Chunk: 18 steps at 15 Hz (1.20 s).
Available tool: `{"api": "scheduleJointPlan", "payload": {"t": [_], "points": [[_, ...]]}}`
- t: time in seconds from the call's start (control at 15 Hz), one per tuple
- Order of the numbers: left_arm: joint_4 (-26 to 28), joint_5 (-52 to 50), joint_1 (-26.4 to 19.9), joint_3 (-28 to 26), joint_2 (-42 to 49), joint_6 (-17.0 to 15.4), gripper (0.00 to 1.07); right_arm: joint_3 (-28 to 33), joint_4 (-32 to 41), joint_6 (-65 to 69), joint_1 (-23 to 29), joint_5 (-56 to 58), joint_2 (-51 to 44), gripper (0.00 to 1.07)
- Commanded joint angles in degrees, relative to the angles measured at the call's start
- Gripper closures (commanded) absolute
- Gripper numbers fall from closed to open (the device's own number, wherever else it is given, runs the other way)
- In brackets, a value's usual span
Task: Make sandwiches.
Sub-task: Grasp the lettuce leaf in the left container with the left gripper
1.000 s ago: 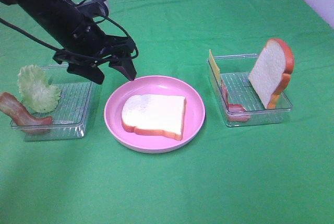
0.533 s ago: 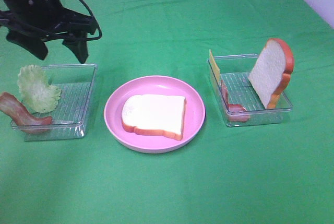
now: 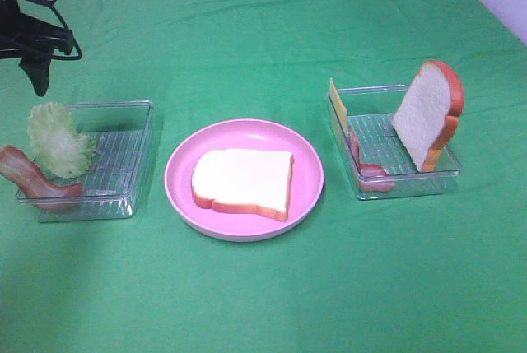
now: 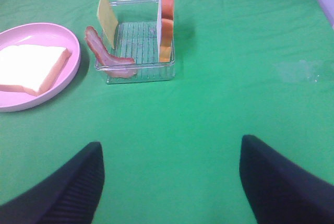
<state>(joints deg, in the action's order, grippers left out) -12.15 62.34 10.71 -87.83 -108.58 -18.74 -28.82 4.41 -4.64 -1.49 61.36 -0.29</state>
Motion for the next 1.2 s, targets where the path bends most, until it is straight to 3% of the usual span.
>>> {"api": "scheduleJointPlan", "payload": {"t": [0.07, 0.47, 0.73, 1.0, 1.2], "points": [[1.32, -2.23, -1.38, -0.29, -2.58, -0.4, 0.33, 0.06, 0.06, 0.17, -0.52, -0.46, -0.92, 0.38], [1.2, -8.37, -1.49, -0.29, -8.82, -0.4, 0.34, 0.06, 0.06, 0.17, -0.52, -0.46, -0.92, 0.38], [1.66, -12.72, -1.49, -0.29, -11.23, -0.4, 0.47, 0.06, 0.06, 0.17, -0.52, -0.46, -0.92, 0.38], [3.15, -13.98, -1.49, -0.29, -11.23, -0.74, 0.69, 0.06, 0.06, 0.17, -0.52, -0.46, -0.92, 0.38], [3.15, -13.75, -1.49, -0.29, -11.23, -0.74, 0.79, 0.06, 0.06, 0.17, -0.52, -0.46, -0.92, 0.38]]}}
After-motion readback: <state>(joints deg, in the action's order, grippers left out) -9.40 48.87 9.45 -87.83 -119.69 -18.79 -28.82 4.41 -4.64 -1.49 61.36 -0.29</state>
